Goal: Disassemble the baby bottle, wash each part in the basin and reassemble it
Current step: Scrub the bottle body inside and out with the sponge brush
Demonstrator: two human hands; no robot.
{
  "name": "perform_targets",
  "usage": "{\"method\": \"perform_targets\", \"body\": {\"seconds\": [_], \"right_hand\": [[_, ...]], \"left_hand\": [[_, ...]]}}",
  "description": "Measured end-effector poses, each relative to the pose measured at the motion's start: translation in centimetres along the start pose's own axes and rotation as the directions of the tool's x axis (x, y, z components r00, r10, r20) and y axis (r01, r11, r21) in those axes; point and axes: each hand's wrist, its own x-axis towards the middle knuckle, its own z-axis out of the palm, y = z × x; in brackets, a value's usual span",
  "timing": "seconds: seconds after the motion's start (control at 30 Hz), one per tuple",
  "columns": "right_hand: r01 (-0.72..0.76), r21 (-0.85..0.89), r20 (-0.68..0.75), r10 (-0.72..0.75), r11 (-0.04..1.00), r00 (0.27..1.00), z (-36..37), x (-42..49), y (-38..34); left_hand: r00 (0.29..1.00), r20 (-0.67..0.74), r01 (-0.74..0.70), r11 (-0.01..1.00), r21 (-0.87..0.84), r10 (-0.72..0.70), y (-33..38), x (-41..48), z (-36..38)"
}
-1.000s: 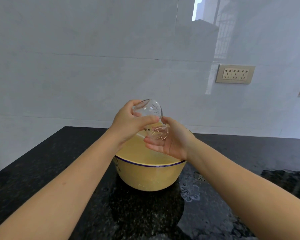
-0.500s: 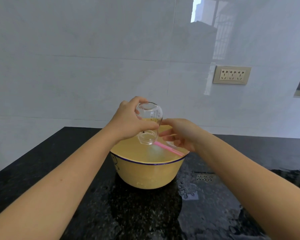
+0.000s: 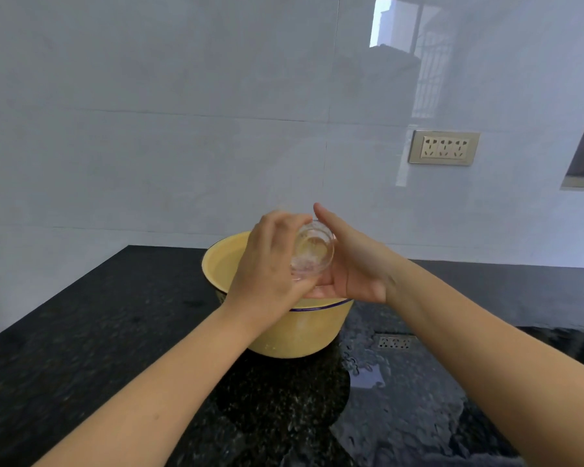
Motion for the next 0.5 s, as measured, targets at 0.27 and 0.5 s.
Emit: {"method": "perform_targets", "body": {"seconds": [0.27, 0.5], "right_hand": [[0.247, 0.087, -0.123, -0.235, 0.965, 0.964, -0.9, -0.7, 1.7], [0.433, -0.213, -0.189, -0.472, 0.876, 0.861, -2.0, -2.5, 2.1]], "left_hand": [[0.985, 0.165, -0.032, 0.992, -0.123, 0.052, -0.7, -1.6, -1.2], [0.98, 0.186, -0.052, 0.995, -0.084, 0.067, -0.5, -2.8, -2.2]]}}
